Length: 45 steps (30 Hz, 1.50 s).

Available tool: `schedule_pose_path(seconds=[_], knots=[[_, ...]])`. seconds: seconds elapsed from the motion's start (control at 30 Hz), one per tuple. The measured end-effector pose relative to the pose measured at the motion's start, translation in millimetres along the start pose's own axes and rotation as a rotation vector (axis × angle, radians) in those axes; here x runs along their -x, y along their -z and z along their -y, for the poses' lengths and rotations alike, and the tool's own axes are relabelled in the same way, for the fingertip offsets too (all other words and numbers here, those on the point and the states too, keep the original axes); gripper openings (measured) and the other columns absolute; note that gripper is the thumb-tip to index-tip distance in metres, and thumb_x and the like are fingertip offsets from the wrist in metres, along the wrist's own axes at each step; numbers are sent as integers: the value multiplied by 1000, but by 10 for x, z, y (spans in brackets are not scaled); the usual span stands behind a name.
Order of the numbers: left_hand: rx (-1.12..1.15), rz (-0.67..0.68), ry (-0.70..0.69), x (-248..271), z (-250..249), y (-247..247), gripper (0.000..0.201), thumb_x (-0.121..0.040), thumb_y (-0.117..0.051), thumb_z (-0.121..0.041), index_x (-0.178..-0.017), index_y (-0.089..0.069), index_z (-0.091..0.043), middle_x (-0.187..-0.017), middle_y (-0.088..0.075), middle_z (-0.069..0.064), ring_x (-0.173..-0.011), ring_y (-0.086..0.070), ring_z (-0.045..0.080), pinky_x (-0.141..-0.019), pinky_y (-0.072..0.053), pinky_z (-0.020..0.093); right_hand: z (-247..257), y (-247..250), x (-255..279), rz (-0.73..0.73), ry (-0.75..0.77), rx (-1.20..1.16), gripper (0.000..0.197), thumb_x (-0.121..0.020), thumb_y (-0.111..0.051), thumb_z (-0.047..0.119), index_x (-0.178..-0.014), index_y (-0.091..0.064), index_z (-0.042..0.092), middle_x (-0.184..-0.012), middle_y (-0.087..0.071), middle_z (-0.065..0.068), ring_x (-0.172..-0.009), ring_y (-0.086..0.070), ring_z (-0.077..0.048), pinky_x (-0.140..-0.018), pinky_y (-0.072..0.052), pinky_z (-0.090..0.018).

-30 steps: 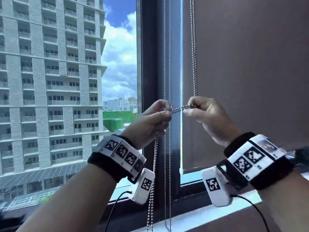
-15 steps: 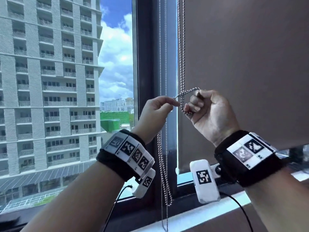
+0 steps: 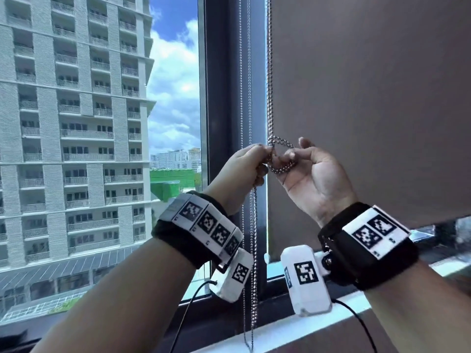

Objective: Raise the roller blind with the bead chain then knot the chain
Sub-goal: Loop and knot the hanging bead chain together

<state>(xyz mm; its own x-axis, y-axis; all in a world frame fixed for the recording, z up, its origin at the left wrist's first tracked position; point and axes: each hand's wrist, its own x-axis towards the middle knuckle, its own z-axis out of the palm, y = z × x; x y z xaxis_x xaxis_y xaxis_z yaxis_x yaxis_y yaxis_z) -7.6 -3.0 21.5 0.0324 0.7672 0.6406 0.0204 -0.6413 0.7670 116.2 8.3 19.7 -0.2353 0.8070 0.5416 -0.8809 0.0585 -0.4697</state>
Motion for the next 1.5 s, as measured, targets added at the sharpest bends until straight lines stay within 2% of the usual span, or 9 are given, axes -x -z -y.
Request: schedule_pose_path(seconds=[0.1, 0.27, 0.4, 0.53, 0.7, 0.9, 1.07, 1.33, 1.5], knots=[[67, 14, 47, -20, 45, -29, 16, -80, -45, -29, -80, -55, -17, -62, -52, -5, -54, -38, 10, -52, -30, 25, -29, -33, 34, 78, 127, 222, 33, -88, -37, -10, -72, -51, 16, -58, -53, -1, -62, -52, -18, -59, -53, -27], [88, -64, 25, -10, 92, 2, 20, -92, -41, -23, -77, -54, -19, -69, -51, -4, -55, -41, 10, -53, -30, 24, -55, -14, 29, 32, 484, 830, 41, -81, -42, -9, -59, -61, 20, -71, -60, -2, -65, -49, -9, -64, -41, -21], [178, 12, 34, -2, 51, 58, 21, -89, -36, -23, -71, -47, -21, -69, -47, -4, -55, -40, 10, -55, -27, 27, -117, 70, -29, -74, 626, 1187, 30, -85, -54, 2, -77, -72, 24, -97, -65, -11, -85, -62, -15, -82, -49, -26], [220, 114, 49, 19, -8, 19, 29, -96, -29, -23, -68, -38, -20, -71, -46, -2, -59, -40, 12, -58, -25, 29, -147, 37, -48, -55, 616, 1334, 21, -90, -57, 14, -106, -71, 15, -104, -60, -9, -91, -61, -13, -93, -49, -30], [225, 195, 66, 52, -21, 18, 34, -98, -29, -27, -66, -37, -19, -69, -47, 0, -63, -43, 14, -61, -29, 30, -69, -99, 31, 173, 229, 979, 18, -95, -50, 11, -86, -66, 10, -74, -57, 3, -51, -54, 3, -48, -43, -12], [210, 228, 75, 92, 9, 68, 35, -100, -30, -31, -68, -38, -20, -67, -52, -5, -66, -51, 10, -63, -35, 27, 24, -97, -38, 205, 156, 925, 16, -89, -60, 11, -74, -64, 17, -60, -65, 5, -56, -56, 0, -57, -44, -10], [208, 110, 48, 100, 71, 164, 24, -96, -45, -31, -77, -54, -18, -70, -58, -8, -78, -55, 12, -72, -40, 28, 34, -33, -67, 87, 175, 918, 20, -88, -62, 29, -71, -58, 22, -75, -58, 5, -74, -51, -10, -80, -40, -26], [173, 76, 13, 69, 41, 189, 26, -91, -51, -30, -66, -50, -22, -77, -53, -2, -67, -55, 5, -68, -38, 24, 116, 85, -30, 159, 136, 356, 23, -78, -67, 23, -60, -52, 21, -55, -51, 7, -60, -54, -9, -77, -47, -26], [165, 79, 13, 80, 80, 180, 24, -89, -51, -30, -66, -47, -21, -73, -52, -4, -65, -56, 4, -69, -36, 27, 152, 148, 36, 210, 102, 350, 25, -89, -55, 29, -69, -52, 15, -43, -27, 10, -37, -26, -5, -50, -43, -19]])
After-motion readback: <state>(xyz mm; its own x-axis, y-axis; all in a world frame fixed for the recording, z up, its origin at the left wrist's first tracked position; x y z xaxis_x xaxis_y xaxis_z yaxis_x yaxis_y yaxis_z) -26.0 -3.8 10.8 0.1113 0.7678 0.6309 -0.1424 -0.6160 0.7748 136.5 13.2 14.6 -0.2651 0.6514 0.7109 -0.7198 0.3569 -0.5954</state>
